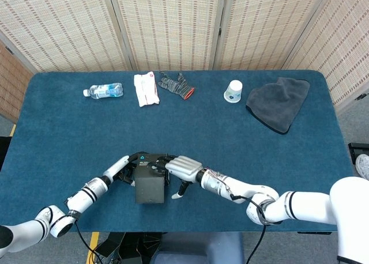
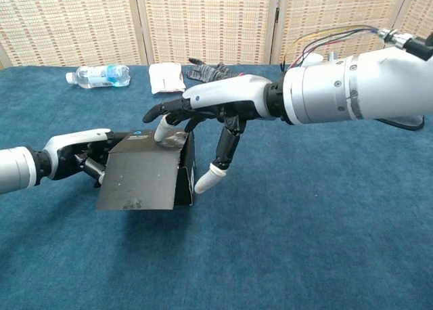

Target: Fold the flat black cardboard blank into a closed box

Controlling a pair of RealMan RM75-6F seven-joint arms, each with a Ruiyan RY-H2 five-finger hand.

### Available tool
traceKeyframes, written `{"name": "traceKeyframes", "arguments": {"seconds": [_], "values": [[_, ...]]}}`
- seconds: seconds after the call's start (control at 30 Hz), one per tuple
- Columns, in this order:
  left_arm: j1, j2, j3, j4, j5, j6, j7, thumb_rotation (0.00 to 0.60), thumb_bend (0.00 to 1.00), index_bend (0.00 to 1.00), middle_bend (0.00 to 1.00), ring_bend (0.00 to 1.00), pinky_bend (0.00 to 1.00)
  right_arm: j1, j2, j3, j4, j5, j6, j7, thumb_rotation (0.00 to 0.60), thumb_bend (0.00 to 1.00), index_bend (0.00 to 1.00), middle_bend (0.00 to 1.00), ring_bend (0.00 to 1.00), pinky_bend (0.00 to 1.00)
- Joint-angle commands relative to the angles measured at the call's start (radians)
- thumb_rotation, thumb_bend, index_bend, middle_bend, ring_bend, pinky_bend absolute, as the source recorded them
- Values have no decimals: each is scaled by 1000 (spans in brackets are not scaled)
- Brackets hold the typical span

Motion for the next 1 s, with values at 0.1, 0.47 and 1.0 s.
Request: {"name": "traceKeyframes", "arguments": {"seconds": [0.1,0.47,1.0], "values": [[10,-7,-12,-7,-17,-3,27,600,136,128,240,620,779,9,-59,11,15,116,58,-186,600,0,7,151,81,69],[42,-19,-47,-36,-64,5,118,600,136,115,235,617,778,-9,-203,7,10,292,302,-568,600,0,169,223,132,70],[44,10,-39,-63,-39,-17,125,600,136,105,215,607,766,-54,-138,48,-107,349,247,-521,600,0,203,259,222,83]]}}
